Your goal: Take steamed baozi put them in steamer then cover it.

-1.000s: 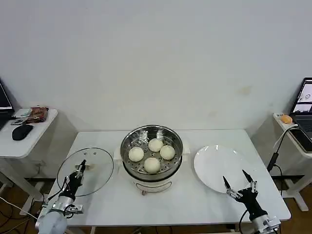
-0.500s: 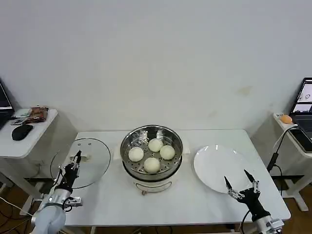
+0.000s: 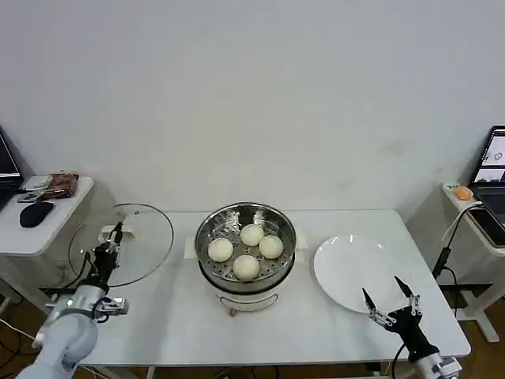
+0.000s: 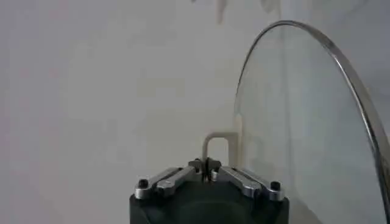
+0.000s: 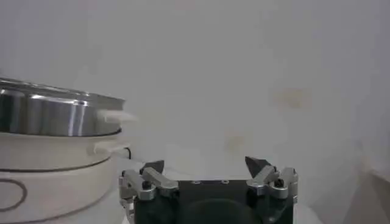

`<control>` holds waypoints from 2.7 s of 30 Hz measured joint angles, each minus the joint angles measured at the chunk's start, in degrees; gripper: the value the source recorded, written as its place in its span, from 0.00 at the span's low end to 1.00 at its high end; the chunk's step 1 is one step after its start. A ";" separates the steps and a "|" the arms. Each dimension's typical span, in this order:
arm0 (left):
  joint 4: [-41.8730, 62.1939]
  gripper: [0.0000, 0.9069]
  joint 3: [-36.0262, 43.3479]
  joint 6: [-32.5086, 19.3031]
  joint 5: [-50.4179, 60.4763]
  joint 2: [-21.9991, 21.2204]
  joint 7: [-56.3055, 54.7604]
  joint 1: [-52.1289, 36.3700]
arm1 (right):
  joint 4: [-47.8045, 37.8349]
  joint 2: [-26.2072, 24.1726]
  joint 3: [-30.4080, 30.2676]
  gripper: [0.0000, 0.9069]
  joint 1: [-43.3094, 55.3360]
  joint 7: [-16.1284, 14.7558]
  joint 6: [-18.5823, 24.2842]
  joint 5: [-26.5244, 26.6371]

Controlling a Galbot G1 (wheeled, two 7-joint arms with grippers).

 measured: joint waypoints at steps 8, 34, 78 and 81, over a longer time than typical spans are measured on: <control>-5.11 0.00 0.76 3.86 -4.23 3.78 4.48 0.05 | 0.65 0.00 0.25 1.00 -0.75 -0.01 0.38 -0.27; -16.24 0.00 18.40 24.67 -7.91 8.99 9.07 -5.99 | 1.53 0.53 1.30 1.00 -1.33 -0.25 0.49 -0.52; -10.48 0.00 45.92 31.20 -4.96 -0.02 10.09 -26.97 | -1.01 1.34 2.29 1.00 0.64 -0.59 0.31 -0.27; -10.34 0.00 46.87 31.24 -5.03 -0.55 9.67 -27.48 | -1.01 1.45 2.27 1.00 0.55 -0.59 0.30 -0.31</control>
